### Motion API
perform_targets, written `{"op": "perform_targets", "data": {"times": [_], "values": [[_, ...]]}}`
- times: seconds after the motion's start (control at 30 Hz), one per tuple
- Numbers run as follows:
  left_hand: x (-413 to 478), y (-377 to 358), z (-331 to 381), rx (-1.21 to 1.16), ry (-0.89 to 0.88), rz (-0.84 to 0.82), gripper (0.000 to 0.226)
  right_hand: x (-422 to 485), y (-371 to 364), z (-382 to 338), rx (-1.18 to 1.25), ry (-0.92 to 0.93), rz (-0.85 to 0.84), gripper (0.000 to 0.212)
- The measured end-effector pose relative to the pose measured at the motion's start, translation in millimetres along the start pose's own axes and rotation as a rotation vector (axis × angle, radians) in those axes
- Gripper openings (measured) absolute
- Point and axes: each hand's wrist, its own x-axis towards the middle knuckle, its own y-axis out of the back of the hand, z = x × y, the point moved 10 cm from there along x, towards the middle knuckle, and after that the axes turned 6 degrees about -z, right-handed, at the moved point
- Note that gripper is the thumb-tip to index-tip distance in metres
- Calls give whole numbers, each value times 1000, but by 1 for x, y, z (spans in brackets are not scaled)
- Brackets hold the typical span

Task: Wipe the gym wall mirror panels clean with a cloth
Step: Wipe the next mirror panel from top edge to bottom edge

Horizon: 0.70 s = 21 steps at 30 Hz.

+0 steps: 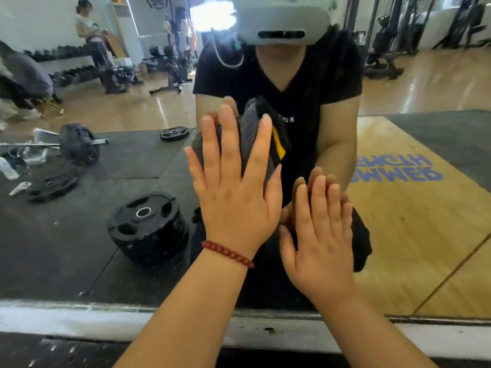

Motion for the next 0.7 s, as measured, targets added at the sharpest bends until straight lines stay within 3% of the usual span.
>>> {"op": "perform_targets", "data": {"times": [0.1, 0.27, 0.37, 0.53, 0.7], "values": [[-15, -10, 3, 51, -83, 30, 56, -17, -10, -1, -3, 9, -18, 78], [-116, -57, -5, 137, -208, -122, 62, -40, -24, 1, 27, 2, -95, 78], [-130, -60, -10, 121, -209, -187, 63, -61, -34, 1, 42, 14, -144, 77], [-80, -38, -8, -8, -36, -72, 53, -88, -50, -1, 71, -15, -178, 78], [-142, -70, 0, 74, -206, -101, 61, -99, -56, 1, 112, 0, -222, 78]]}}
